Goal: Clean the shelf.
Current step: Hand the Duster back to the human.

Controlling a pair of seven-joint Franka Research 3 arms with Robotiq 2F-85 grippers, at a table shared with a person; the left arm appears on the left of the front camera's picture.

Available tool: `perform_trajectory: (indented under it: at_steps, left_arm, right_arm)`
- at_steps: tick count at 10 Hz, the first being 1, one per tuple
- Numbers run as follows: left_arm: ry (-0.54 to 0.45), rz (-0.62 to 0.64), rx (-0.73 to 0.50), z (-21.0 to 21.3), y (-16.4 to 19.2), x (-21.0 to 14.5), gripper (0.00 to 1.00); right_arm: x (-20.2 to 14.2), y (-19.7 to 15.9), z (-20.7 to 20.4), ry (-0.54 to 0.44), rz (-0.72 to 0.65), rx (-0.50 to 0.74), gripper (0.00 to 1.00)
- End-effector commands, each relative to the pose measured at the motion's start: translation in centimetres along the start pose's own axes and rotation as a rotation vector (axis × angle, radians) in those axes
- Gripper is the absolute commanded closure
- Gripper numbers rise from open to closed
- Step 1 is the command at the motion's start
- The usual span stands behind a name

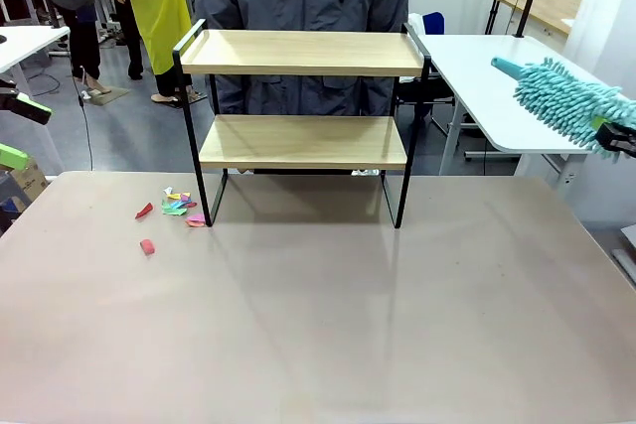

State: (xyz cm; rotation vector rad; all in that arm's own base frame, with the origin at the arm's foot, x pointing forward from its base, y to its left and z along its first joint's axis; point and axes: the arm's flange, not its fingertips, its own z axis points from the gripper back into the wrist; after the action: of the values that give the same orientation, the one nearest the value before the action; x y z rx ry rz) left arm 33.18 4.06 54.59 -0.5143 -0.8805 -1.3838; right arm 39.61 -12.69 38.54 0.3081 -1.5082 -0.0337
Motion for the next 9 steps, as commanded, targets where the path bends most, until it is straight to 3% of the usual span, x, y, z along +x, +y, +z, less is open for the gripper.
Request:
perform_trajectory:
  at_steps: [1,9]
  left_arm:
    - [-0.034,-0.019,0.002,-0.14,0.11,0.10,0.00]
    - [-0.034,-0.019,0.002,-0.14,0.11,0.10,0.00]
  right_arm:
    - [0.60,0.13,0.17,0.000,0.003,-0.009,0.83]
    - [0.60,0.13,0.17,0.000,0.003,-0.009,0.83]
